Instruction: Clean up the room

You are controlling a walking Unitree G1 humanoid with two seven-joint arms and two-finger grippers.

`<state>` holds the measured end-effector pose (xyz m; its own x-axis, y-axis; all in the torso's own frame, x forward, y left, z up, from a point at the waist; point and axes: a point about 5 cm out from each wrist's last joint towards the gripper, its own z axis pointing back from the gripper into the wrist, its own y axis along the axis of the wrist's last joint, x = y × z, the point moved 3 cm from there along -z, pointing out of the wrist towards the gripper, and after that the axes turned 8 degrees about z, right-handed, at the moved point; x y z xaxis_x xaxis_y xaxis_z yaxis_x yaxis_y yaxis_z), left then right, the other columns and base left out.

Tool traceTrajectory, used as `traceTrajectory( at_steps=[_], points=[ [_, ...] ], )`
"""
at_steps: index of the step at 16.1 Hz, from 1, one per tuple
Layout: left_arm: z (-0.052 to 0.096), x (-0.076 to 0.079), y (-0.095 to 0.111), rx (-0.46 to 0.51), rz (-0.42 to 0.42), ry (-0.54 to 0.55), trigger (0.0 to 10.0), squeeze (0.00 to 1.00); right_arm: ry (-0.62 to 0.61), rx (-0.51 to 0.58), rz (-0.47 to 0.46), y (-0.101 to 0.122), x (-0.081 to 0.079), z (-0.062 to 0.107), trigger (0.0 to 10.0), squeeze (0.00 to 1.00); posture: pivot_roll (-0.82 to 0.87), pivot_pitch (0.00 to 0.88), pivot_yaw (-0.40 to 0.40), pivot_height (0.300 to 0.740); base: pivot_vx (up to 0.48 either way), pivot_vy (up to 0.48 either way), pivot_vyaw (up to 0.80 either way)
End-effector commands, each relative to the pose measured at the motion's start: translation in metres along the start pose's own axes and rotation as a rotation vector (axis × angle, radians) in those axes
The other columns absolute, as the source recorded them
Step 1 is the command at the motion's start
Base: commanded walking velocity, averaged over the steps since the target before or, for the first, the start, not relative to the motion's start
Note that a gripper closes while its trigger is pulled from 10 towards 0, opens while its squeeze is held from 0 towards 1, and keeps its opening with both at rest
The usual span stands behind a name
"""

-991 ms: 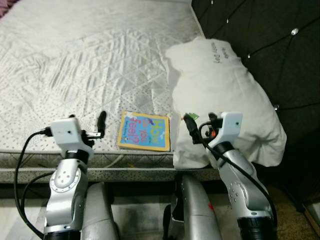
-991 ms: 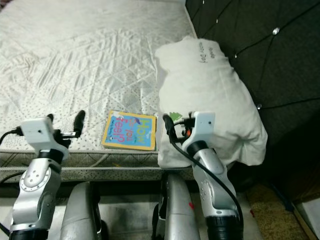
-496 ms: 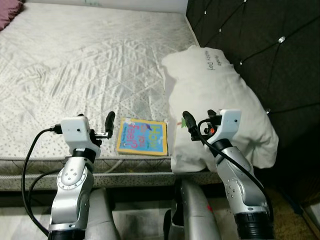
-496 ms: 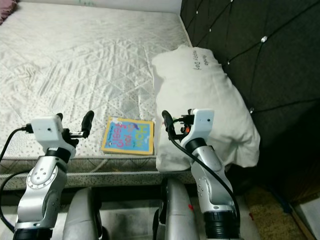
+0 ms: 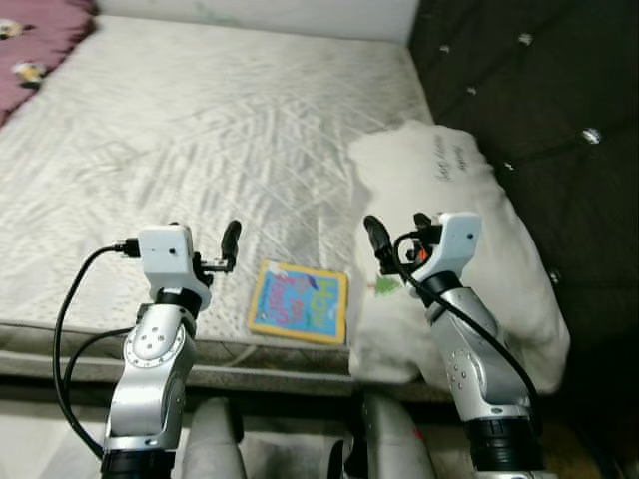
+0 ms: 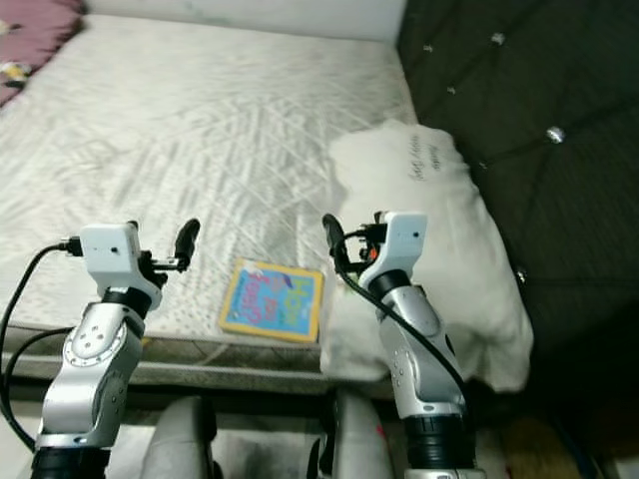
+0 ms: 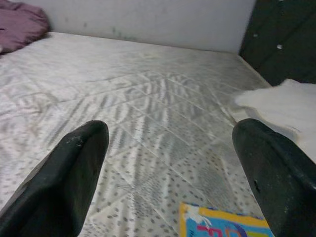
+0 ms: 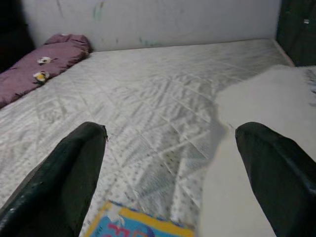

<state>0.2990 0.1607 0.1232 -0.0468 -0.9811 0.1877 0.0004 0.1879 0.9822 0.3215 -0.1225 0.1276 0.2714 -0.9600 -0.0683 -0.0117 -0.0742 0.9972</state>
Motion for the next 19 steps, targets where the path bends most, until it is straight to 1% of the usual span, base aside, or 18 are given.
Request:
traceTrajectory(
  at_steps=[1,5,9,11,14,16,17,19],
  points=[
    [-0.001,0.004,0.005,0.010,-0.006,-0.017,10.0,0.00,-0.033,0.006,0.006,0.002,0.008,-0.001,10.0,0.00,0.02,0.002,-0.058,0.692,0.000,0.000,0.00],
    [-0.004,0.005,0.005,0.001,-0.011,-0.022,10.0,0.00,-0.048,0.013,0.008,0.004,0.010,-0.002,10.0,0.00,0.02,0.002,-0.058,0.740,0.000,0.000,0.00],
    [-0.003,0.006,0.000,-0.021,-0.001,-0.016,10.0,0.00,-0.055,0.013,0.010,0.004,0.011,-0.002,10.0,0.00,0.02,0.003,-0.057,0.740,0.000,0.000,0.00],
    [-0.003,0.010,0.000,-0.022,0.009,-0.031,10.0,0.00,-0.061,0.013,0.013,0.004,0.013,-0.002,10.0,0.00,0.02,0.003,-0.057,0.740,0.000,0.000,0.00],
    [-0.004,0.010,0.000,-0.023,0.015,-0.031,10.0,0.00,-0.064,0.009,0.017,0.003,0.013,-0.001,10.0,0.00,0.01,0.004,-0.057,0.740,0.000,0.000,0.00],
    [-0.004,0.012,-0.001,-0.032,0.033,-0.042,10.0,0.00,-0.071,0.000,0.020,0.001,0.014,0.000,10.0,0.00,0.01,0.004,-0.057,0.740,0.000,0.000,0.00],
    [-0.004,0.013,-0.002,-0.034,0.035,-0.045,10.0,0.00,-0.075,-0.006,0.020,0.000,0.015,0.000,10.0,0.00,0.01,0.000,-0.056,0.740,0.000,0.000,-0.48],
    [-0.005,0.015,-0.002,-0.035,0.046,-0.057,10.0,0.00,-0.088,-0.015,0.010,-0.002,0.017,-0.001,10.0,0.00,0.01,0.000,-0.056,0.740,0.000,0.386,-0.80]
  ],
)
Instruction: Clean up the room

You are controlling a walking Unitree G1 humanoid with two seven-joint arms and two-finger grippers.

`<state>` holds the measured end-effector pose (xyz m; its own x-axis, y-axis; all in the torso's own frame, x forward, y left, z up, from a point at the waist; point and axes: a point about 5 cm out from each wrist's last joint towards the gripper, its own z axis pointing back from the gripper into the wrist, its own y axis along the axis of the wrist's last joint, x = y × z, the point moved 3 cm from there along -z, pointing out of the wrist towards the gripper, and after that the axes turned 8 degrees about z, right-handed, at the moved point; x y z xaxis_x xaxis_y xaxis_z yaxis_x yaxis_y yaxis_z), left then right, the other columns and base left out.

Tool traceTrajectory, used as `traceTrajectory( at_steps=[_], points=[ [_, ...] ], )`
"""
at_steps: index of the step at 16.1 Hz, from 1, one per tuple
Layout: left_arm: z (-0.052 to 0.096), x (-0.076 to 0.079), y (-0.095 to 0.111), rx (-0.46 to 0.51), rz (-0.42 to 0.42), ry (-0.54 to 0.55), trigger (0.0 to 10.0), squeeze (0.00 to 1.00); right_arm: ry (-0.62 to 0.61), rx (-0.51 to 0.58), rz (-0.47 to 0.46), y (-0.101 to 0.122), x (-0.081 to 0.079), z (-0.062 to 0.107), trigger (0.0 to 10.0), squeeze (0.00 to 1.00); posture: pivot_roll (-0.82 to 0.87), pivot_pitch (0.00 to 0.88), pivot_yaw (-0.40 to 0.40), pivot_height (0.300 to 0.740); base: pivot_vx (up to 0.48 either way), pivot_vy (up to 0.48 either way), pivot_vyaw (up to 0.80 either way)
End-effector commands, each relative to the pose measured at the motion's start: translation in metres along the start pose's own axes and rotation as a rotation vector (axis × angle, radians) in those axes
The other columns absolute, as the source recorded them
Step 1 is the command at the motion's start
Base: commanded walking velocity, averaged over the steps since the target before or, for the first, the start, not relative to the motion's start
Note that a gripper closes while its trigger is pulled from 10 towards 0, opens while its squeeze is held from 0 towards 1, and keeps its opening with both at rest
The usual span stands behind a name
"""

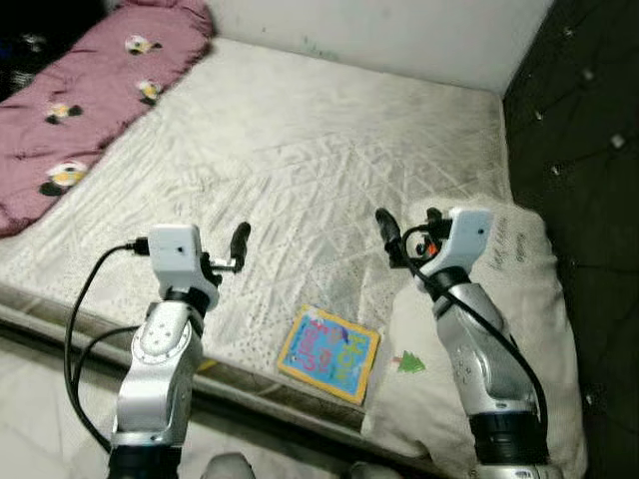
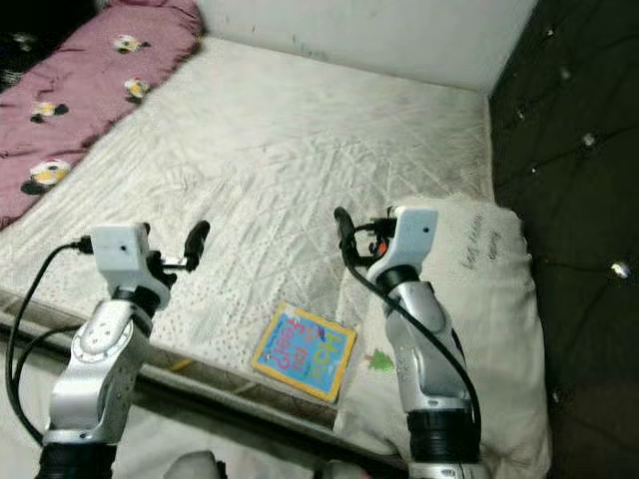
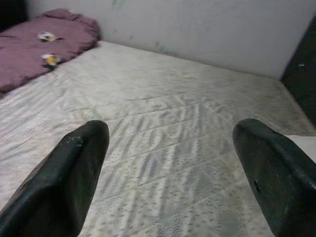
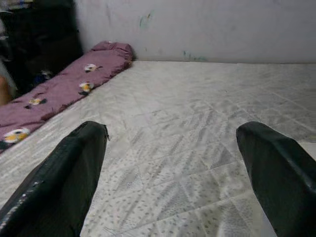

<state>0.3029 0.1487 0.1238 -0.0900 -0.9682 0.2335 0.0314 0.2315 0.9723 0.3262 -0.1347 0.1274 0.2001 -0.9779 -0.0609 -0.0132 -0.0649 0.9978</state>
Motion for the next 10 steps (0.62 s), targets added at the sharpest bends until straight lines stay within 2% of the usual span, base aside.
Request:
traceTrajectory(
  at_steps=[1,3,10],
  points=[
    [-0.0003,0.0032,-0.0004,-0.007,-0.001,-0.013,10.0,0.00,-0.015,-0.014,0.001,-0.0024,0.0036,0.0004,10.0,0.00,0.01,0.000,-0.056,0.740,0.000,0.398,-0.80],
    [-0.0006,0.0036,0.0000,-0.007,0.001,-0.015,10.0,0.00,-0.016,-0.021,0.011,-0.0041,0.0038,0.0018,10.0,0.00,0.01,0.004,-0.058,0.740,0.000,0.446,-0.59],
    [-0.0005,0.0054,-0.0013,-0.010,0.003,-0.018,10.0,0.00,-0.024,-0.038,0.018,-0.0068,0.0059,0.0018,10.0,0.00,0.01,0.007,-0.063,0.740,0.000,0.476,0.00]
  ],
)
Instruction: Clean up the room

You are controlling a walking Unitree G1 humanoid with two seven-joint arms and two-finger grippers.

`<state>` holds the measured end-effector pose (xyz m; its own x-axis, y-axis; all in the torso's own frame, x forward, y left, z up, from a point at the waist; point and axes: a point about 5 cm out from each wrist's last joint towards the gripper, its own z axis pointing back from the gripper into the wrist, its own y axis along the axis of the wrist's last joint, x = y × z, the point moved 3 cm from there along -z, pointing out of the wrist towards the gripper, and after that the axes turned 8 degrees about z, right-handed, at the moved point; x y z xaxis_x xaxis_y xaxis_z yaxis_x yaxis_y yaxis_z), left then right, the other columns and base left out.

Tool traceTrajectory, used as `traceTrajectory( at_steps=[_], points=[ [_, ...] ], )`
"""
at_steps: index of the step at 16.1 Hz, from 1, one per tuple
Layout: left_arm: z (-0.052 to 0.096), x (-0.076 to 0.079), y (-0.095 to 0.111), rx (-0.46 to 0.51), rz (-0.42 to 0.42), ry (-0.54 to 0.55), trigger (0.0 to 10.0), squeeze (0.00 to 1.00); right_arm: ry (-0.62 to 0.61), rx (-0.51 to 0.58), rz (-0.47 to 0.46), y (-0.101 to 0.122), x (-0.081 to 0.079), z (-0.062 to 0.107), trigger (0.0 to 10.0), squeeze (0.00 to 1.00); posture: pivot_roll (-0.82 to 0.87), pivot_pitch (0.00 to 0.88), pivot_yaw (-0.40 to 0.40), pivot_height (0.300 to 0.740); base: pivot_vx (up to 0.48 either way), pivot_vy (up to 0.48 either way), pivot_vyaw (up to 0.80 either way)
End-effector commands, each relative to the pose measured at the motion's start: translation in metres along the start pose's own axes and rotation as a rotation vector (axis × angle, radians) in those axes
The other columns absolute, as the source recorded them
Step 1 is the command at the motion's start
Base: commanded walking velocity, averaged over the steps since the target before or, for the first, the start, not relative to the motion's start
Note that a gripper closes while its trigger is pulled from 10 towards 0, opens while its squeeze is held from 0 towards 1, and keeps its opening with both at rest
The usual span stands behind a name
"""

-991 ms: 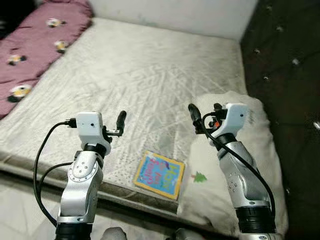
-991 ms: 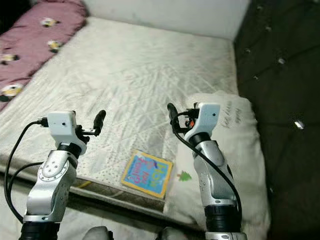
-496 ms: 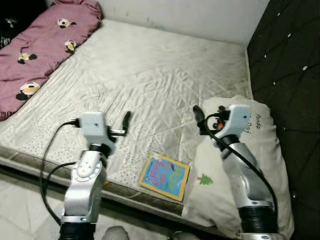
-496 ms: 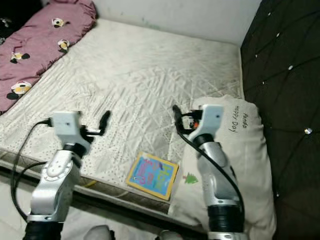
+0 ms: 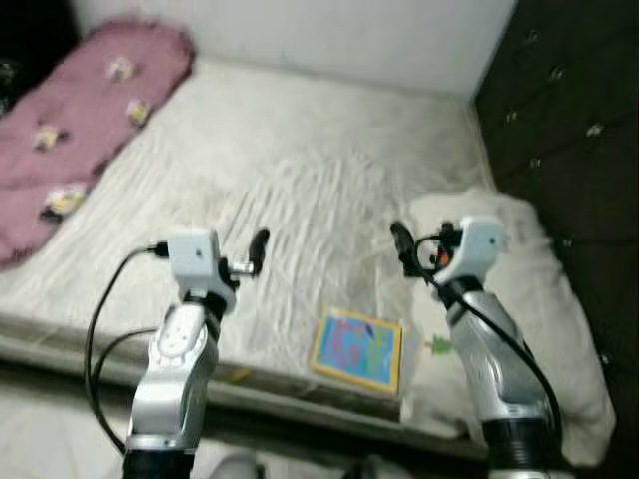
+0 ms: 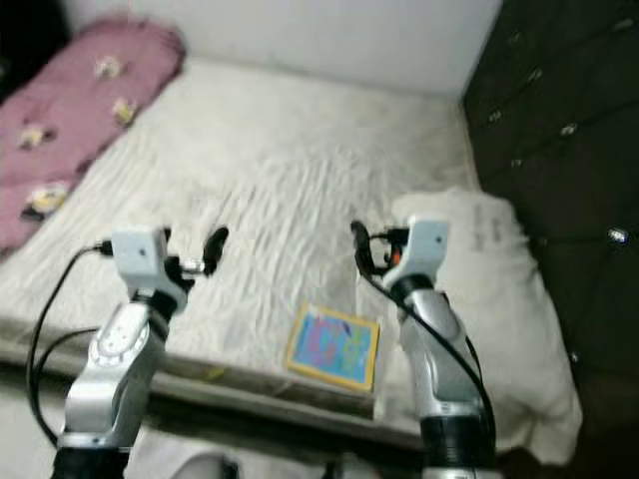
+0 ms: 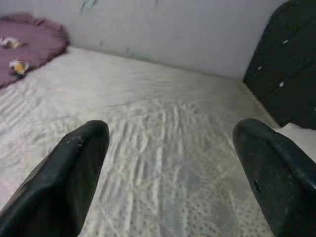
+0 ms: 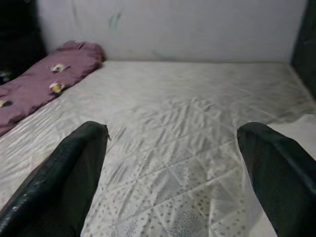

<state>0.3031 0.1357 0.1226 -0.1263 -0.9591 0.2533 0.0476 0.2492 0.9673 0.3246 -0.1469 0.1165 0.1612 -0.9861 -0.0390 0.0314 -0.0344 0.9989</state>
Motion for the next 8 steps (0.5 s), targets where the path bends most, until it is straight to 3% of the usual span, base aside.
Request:
traceTrajectory(
  at_steps=[1,3,8],
  points=[
    [0.0014,-0.0073,0.0027,0.003,-0.016,0.020,10.0,0.00,0.018,0.010,-0.003,0.0030,-0.0071,-0.0017,10.0,0.00,0.01,0.007,-0.063,0.740,0.000,0.480,0.00],
    [0.0013,-0.0071,0.0028,0.004,-0.016,0.019,10.0,0.00,0.019,0.008,-0.001,0.0028,-0.0072,-0.0018,10.0,0.00,0.01,0.007,-0.063,0.740,0.000,0.472,0.00],
    [0.0008,-0.0042,0.0028,0.010,-0.009,0.004,10.0,0.00,0.020,0.001,0.003,0.0015,-0.0065,-0.0023,10.0,0.00,0.01,0.001,-0.067,0.740,0.000,0.000,0.00]
  ],
)
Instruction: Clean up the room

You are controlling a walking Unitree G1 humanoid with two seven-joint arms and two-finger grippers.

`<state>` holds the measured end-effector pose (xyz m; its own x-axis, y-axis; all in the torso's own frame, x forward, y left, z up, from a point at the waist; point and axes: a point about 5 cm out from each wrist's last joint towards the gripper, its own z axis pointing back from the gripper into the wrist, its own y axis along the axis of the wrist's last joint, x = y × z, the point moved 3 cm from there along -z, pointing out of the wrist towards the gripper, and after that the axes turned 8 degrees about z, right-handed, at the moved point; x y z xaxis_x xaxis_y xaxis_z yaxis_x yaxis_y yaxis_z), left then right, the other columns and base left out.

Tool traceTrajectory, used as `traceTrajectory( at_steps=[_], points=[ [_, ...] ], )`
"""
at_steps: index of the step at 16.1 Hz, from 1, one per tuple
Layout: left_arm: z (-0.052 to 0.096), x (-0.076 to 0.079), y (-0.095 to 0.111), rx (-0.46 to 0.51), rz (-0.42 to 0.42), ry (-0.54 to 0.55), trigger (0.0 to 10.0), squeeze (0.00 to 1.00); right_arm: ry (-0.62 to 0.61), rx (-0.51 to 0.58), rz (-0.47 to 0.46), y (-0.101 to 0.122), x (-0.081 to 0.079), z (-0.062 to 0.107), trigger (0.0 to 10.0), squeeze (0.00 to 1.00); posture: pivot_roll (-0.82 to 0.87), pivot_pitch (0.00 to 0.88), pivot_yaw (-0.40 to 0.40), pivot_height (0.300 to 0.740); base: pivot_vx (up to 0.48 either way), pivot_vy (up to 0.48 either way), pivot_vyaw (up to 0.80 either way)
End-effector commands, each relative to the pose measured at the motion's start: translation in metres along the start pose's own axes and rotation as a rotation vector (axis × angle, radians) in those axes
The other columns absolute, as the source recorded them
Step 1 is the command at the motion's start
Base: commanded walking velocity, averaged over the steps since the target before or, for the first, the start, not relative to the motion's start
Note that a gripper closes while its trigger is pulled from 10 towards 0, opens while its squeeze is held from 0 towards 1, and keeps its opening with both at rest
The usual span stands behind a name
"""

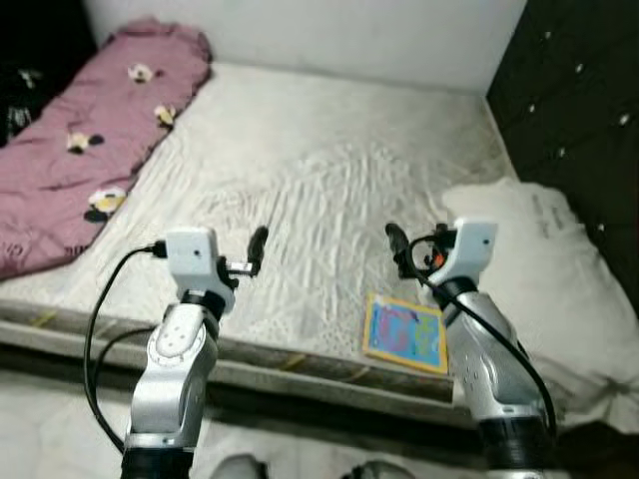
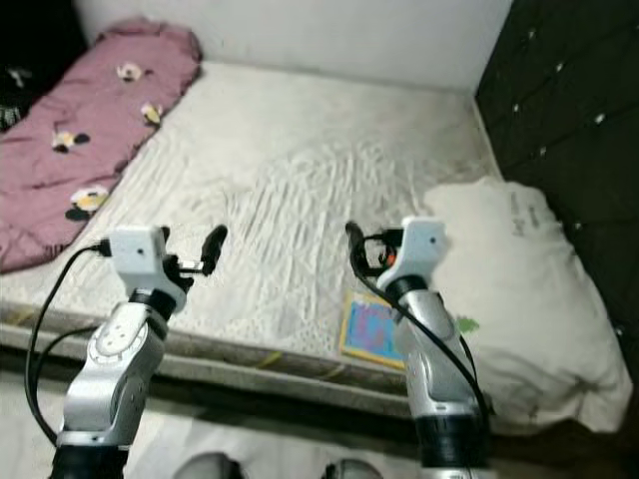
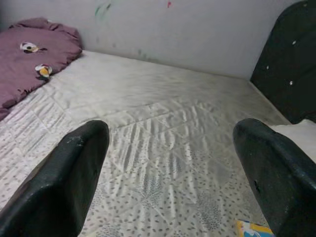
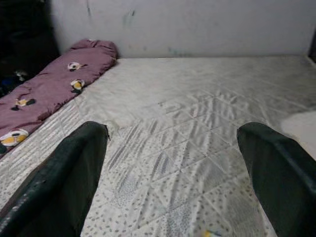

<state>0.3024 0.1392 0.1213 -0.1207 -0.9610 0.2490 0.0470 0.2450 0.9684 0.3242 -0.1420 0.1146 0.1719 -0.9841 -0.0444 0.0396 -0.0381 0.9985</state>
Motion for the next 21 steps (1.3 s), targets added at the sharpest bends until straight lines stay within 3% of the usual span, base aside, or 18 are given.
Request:
traceTrajectory(
  at_steps=[1,4,10,21],
  points=[
    [-0.0003,-0.0002,0.0030,0.009,-0.001,-0.006,10.0,0.00,0.010,0.007,0.010,0.0032,-0.0020,-0.0021,10.0,0.00,0.01,0.000,-0.069,0.740,0.000,0.364,0.00],
    [-0.0003,0.0001,0.0026,0.007,0.005,-0.009,10.0,0.00,0.013,0.000,0.015,0.0024,-0.0024,-0.0025,10.0,0.00,0.01,0.000,-0.069,0.740,0.000,0.480,0.00],
    [-0.0006,0.0002,0.0032,0.007,0.008,-0.012,10.0,0.00,0.010,0.001,0.018,0.0025,-0.0021,-0.0028,10.0,0.00,0.01,0.000,-0.070,0.740,0.000,0.480,-0.70],
    [0.0001,0.0011,0.0054,0.022,0.009,-0.014,10.0,0.00,0.002,-0.005,0.025,0.0016,-0.0013,-0.0021,10.0,0.00,0.01,0.009,-0.072,0.740,0.000,0.415,0.00]
  ],
)
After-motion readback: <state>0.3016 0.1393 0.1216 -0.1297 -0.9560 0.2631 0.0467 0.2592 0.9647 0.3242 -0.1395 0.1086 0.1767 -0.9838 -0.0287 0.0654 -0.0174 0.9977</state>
